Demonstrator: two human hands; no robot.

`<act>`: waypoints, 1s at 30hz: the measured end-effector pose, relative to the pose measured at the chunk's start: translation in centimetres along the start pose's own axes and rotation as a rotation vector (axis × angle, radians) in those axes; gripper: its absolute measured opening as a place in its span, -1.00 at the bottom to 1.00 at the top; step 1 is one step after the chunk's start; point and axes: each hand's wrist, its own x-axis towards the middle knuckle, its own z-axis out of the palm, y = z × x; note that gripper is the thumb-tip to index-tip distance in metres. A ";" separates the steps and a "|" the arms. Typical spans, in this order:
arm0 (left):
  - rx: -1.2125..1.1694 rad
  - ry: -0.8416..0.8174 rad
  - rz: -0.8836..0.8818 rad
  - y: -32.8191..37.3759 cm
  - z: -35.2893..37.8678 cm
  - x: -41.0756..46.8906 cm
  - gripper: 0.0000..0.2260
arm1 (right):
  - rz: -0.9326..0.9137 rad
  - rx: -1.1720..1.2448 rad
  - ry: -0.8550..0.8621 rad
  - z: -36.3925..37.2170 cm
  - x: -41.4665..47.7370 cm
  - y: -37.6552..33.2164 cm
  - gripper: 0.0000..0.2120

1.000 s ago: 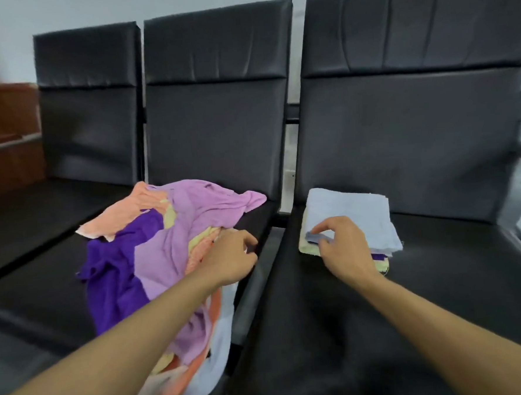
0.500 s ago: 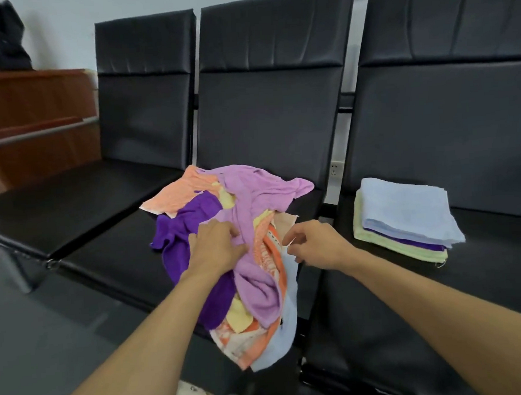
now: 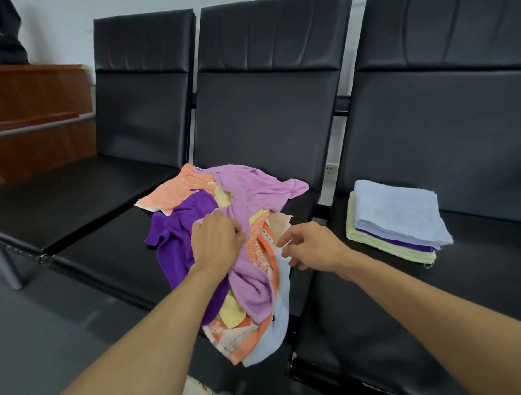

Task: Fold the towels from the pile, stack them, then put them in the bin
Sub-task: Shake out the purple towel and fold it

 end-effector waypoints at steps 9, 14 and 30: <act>-0.843 -0.212 -0.076 3.4 -3.1 0.1 -0.87 | 0.142 0.485 0.082 -0.5 0.6 1.3 -0.82; -1.240 -0.560 0.032 5.2 -4.6 -1.4 -0.78 | 0.278 1.204 -0.015 -0.4 1.9 2.1 -0.64; -1.500 -0.482 -0.670 7.0 -2.3 -0.7 -0.84 | 0.226 1.041 0.226 -4.6 -1.9 2.9 -0.74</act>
